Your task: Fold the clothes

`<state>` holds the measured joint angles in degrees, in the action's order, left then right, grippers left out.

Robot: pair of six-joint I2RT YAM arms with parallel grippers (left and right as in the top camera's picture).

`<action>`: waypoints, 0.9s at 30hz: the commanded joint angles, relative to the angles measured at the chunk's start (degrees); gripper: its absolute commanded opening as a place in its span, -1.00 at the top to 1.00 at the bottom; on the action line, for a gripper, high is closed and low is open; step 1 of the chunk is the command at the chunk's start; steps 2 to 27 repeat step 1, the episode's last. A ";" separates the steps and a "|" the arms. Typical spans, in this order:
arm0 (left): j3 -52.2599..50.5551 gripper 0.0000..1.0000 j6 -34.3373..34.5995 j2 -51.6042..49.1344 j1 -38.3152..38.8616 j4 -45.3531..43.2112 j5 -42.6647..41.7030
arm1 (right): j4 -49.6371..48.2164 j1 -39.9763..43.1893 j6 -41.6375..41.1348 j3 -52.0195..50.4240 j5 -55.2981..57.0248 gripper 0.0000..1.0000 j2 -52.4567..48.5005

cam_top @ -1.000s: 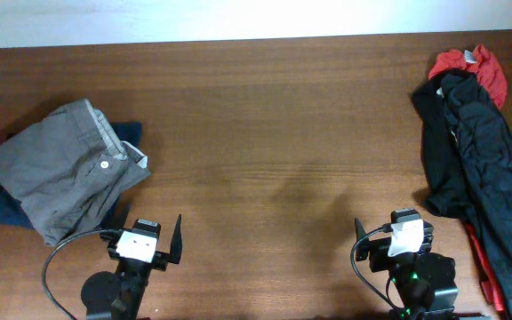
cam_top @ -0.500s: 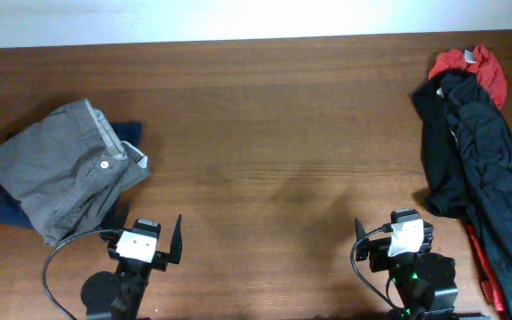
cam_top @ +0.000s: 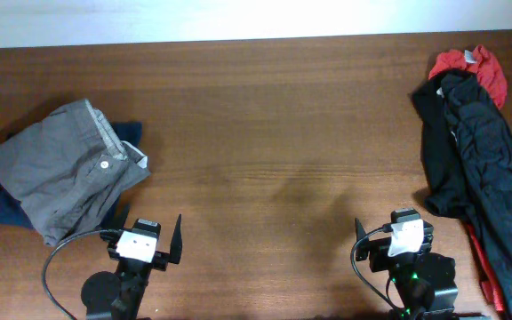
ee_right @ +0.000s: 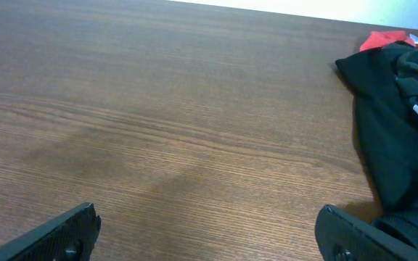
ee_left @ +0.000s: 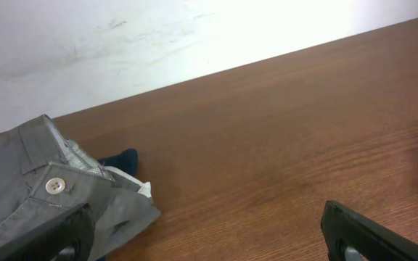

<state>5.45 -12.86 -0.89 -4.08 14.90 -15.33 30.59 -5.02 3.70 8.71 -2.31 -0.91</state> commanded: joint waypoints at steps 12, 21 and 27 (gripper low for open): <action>-0.66 -0.98 -0.55 0.59 0.28 -0.26 0.79 | 0.00 0.17 0.37 -0.39 -0.28 -0.98 0.50; -0.66 -0.98 -0.55 0.59 0.28 -0.26 0.79 | 0.00 0.17 0.37 -0.39 -0.28 -0.98 0.50; -0.66 -0.98 -0.55 0.59 0.28 -0.26 0.79 | 0.00 0.17 0.37 -0.39 -0.28 -0.98 0.50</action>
